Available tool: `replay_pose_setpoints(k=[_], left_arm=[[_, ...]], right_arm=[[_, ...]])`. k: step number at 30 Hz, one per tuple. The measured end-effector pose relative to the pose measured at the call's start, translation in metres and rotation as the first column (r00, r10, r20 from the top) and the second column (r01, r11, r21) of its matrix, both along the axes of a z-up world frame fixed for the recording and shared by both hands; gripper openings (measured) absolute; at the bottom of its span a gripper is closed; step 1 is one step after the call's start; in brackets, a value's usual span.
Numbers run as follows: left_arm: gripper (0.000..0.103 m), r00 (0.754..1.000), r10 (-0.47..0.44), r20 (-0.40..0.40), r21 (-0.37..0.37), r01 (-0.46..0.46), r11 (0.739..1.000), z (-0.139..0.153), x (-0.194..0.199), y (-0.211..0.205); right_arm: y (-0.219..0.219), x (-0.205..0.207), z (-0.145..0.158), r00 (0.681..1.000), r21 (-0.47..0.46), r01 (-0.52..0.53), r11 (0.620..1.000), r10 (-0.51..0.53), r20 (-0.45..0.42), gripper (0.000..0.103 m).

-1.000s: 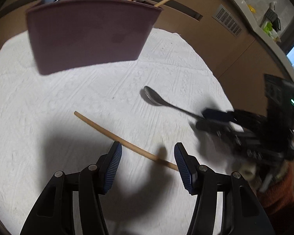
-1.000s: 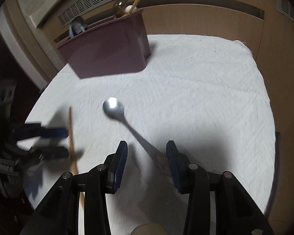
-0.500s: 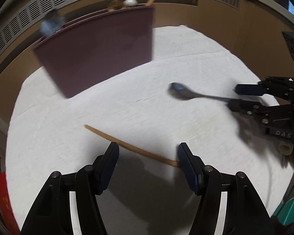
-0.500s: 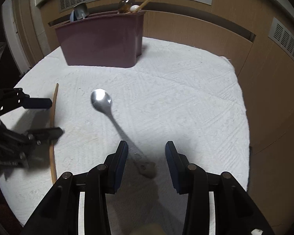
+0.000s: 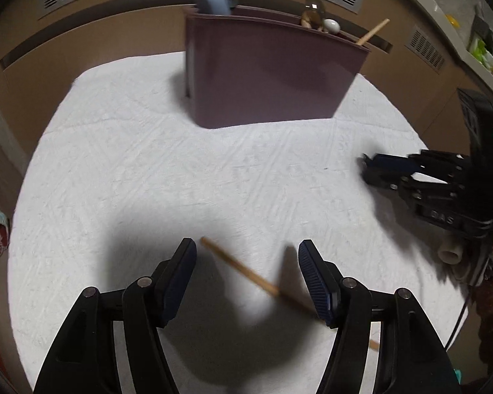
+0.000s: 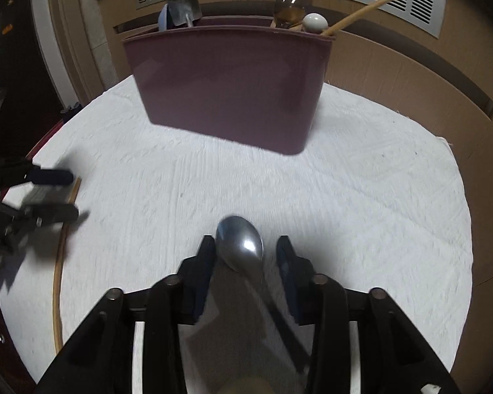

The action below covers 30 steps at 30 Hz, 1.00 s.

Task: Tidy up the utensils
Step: 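Grasp the wooden chopstick with the left tool while the right tool lifts the metal spoon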

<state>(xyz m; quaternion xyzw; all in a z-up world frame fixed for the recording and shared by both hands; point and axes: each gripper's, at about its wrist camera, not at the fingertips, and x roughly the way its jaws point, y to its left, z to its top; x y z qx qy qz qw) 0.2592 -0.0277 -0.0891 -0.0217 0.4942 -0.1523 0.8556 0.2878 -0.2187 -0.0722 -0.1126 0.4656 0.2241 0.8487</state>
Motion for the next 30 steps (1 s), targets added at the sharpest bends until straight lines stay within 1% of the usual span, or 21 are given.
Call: replay_pose_setpoints(k=[3,4,5,6,7,8,10,12,13,16,17,19,20,22,23,24,25,27,30], left_arm=[[0.064,0.998,-0.061,0.001,-0.044,0.061,0.997,0.002,0.004,-0.022],[0.064,0.996,-0.087,-0.004,-0.069,0.086,0.994,0.002,0.005,-0.030],[0.064,0.993,-0.121,-0.013,-0.111,0.119,0.987,0.002,0.007,-0.040],[0.064,0.990,-0.139,-0.017,-0.133,0.136,0.982,0.002,0.008,-0.048],[0.064,0.989,-0.149,-0.018,-0.138,0.145,0.980,0.003,0.007,-0.055],[0.064,0.989,-0.144,-0.012,-0.122,0.142,0.982,0.006,0.004,-0.059],[0.064,0.994,-0.105,0.004,-0.024,0.105,0.994,0.009,-0.002,-0.064],[0.061,0.997,-0.070,-0.011,0.044,0.071,0.997,0.008,-0.010,-0.064],[0.060,0.998,-0.061,-0.031,0.059,0.062,0.996,0.004,-0.010,-0.061],[0.054,0.999,-0.025,-0.035,0.091,0.028,0.995,0.004,-0.022,-0.055],[0.050,0.999,-0.004,-0.038,0.084,0.008,0.996,0.004,-0.024,-0.052],[0.050,0.999,0.024,-0.042,0.067,-0.021,0.998,0.004,-0.026,-0.049],[0.049,0.999,0.026,-0.042,0.073,-0.023,0.997,0.004,-0.027,-0.050],[0.042,0.999,0.007,-0.039,0.096,-0.003,0.995,0.004,-0.025,-0.056],[0.030,1.000,0.002,-0.028,0.116,0.001,0.993,0.005,-0.024,-0.056],[0.020,1.000,-0.003,-0.018,0.129,0.006,0.992,0.005,-0.023,-0.057],[0.018,1.000,-0.008,-0.015,0.127,0.010,0.992,0.005,-0.020,-0.058],[0.009,1.000,0.003,-0.017,0.099,-0.001,0.995,0.004,-0.015,-0.056],[0.007,1.000,0.007,-0.009,0.075,-0.006,0.997,0.006,-0.018,-0.054]], right_arm=[[-0.003,0.004,0.001,0.999,0.004,0.035,0.999,-0.035,-0.008,0.026],[-0.007,0.004,0.000,0.999,0.008,0.052,0.999,-0.052,-0.009,0.026],[-0.010,0.004,0.000,0.998,0.016,0.063,0.998,-0.063,-0.011,0.026],[-0.013,0.004,0.000,0.997,0.023,0.076,0.997,-0.076,-0.015,0.026],[-0.017,0.003,0.001,0.996,0.027,0.091,0.995,-0.091,-0.015,0.026],[-0.022,0.001,0.002,0.995,0.022,0.102,0.995,-0.102,-0.009,0.026],[-0.027,-0.006,0.003,0.993,-0.001,0.117,0.993,-0.117,0.015,0.026],[-0.030,-0.010,0.002,0.993,-0.007,0.119,0.993,-0.118,0.025,0.026],[-0.031,-0.012,0.002,0.992,-0.008,0.119,0.993,-0.119,0.032,0.026],[-0.033,-0.015,0.003,0.992,0.001,0.118,0.993,-0.118,0.045,0.026],[-0.033,-0.015,0.003,0.992,0.002,0.116,0.993,-0.116,0.050,0.026],[-0.031,-0.016,0.003,0.992,-0.006,0.109,0.994,-0.109,0.063,0.026],[-0.030,-0.016,0.002,0.992,-0.013,0.107,0.994,-0.106,0.066,0.027],[-0.028,-0.015,-0.001,0.994,-0.029,0.098,0.995,-0.096,0.060,0.027],[-0.028,-0.015,-0.001,0.994,-0.029,0.096,0.995,-0.094,0.063,0.027],[-0.027,-0.015,-0.001,0.994,-0.030,0.093,0.995,-0.091,0.061,0.027],[-0.027,-0.014,-0.001,0.995,-0.029,0.087,0.996,-0.086,0.057,0.027],[-0.029,-0.013,-0.001,0.995,-0.023,0.081,0.996,-0.080,0.055,0.028],[-0.032,-0.012,-0.002,0.995,-0.003,0.084,0.996,-0.084,0.044,0.028]])
